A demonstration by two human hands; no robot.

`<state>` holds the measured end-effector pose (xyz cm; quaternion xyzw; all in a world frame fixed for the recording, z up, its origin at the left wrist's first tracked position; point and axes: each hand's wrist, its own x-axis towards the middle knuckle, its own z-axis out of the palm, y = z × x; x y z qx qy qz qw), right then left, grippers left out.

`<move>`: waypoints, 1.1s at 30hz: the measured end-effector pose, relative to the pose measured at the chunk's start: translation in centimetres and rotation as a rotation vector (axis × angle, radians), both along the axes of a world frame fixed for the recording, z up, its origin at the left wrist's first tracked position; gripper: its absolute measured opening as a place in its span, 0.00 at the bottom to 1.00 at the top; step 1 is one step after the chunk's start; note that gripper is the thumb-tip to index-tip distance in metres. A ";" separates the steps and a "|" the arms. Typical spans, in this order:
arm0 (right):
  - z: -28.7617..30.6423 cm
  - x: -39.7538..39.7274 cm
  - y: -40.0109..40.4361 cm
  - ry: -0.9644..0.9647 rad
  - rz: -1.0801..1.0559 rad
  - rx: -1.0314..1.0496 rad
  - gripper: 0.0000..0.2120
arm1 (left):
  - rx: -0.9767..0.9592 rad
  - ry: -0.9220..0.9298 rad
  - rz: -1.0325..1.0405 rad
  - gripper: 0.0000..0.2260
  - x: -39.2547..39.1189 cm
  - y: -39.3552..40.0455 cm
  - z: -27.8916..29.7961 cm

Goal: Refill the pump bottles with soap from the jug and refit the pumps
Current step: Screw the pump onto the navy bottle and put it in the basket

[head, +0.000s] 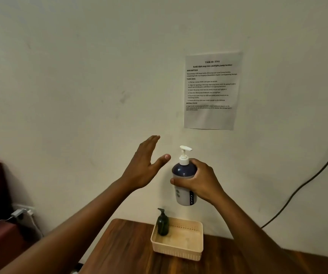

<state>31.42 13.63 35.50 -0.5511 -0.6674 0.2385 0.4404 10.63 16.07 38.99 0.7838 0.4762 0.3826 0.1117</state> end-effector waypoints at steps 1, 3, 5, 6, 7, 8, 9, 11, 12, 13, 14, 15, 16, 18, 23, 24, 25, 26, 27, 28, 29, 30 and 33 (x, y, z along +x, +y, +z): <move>-0.5 0.1 0.3 0.004 -0.006 -0.007 0.31 | 0.006 0.014 -0.009 0.37 -0.2 0.4 -0.9; -1.9 0.1 1.2 0.011 -0.016 -0.020 0.33 | 0.017 0.036 -0.023 0.39 -0.5 1.4 -2.9; -3.4 -0.1 2.2 0.023 -0.024 -0.040 0.35 | 0.010 0.064 -0.019 0.41 -0.9 2.4 -5.2; -4.1 -0.1 2.6 0.028 -0.030 -0.049 0.35 | 0.004 0.079 -0.014 0.41 -1.0 2.9 -6.1; -4.9 -0.3 3.2 0.029 -0.033 -0.061 0.35 | -0.005 0.091 -0.005 0.41 -1.2 3.5 -7.2; -5.7 -0.4 3.8 0.030 -0.038 -0.072 0.35 | -0.010 0.104 0.001 0.40 -1.4 4.1 -8.2; -6.5 -0.5 4.3 0.031 -0.043 -0.080 0.36 | -0.009 0.121 0.005 0.39 -1.5 4.6 -9.3; -8.2 -0.7 5.4 0.036 -0.056 -0.085 0.37 | -0.008 0.158 0.013 0.38 -1.9 5.7 -11.3; -9.3 -0.8 6.0 0.036 -0.061 -0.085 0.37 | -0.016 0.177 0.017 0.38 -2.1 6.3 -12.4; -10.3 -0.9 6.7 0.036 -0.066 -0.085 0.38 | -0.028 0.191 0.021 0.38 -2.2 7.0 -13.5; -11.3 -1.0 7.4 0.038 -0.071 -0.088 0.38 | -0.044 0.205 0.024 0.38 -2.4 7.6 -14.5; -12.3 -1.1 8.0 0.041 -0.076 -0.094 0.39 | -0.057 0.220 0.028 0.38 -2.5 8.3 -15.6; -13.1 -1.1 8.6 0.043 -0.080 -0.099 0.39 | -0.063 0.237 0.033 0.39 -2.6 8.8 -16.5; -15.2 -1.3 10.2 0.038 -0.086 -0.115 0.41 | -0.073 0.275 0.041 0.39 -2.9 10.2 -18.6; -20.9 -1.6 14.2 -0.002 -0.124 -0.151 0.41 | -0.109 0.373 0.044 0.39 -3.2 13.6 -24.3; -22.2 -1.6 15.0 -0.013 -0.138 -0.156 0.41 | -0.121 0.385 0.045 0.39 -3.2 14.3 -25.5; -23.4 -1.6 15.7 -0.021 -0.149 -0.163 0.42 | -0.132 0.390 0.048 0.40 -3.2 14.9 -26.7; -24.6 -1.6 16.2 -0.026 -0.159 -0.170 0.42 | -0.141 0.392 0.049 0.40 -3.2 15.2 -27.7; -25.9 -1.6 16.8 -0.036 -0.167 -0.182 0.43 | -0.153 0.395 0.048 0.40 -3.2 15.6 -28.8; -27.2 -1.6 17.3 -0.046 -0.173 -0.197 0.43 | -0.164 0.400 0.046 0.40 -3.1 15.8 -29.8; -28.5 -1.6 17.8 -0.053 -0.176 -0.206 0.43 | -0.177 0.405 0.044 0.40 -3.0 16.0 -30.7; -29.9 -1.7 18.2 -0.057 -0.179 -0.209 0.44 | -0.192 0.408 0.044 0.40 -2.9 16.2 -31.7; -33.2 -1.7 18.9 -0.096 -0.199 -0.201 0.44 | -0.228 0.425 0.043 0.39 -2.6 16.4 -34.1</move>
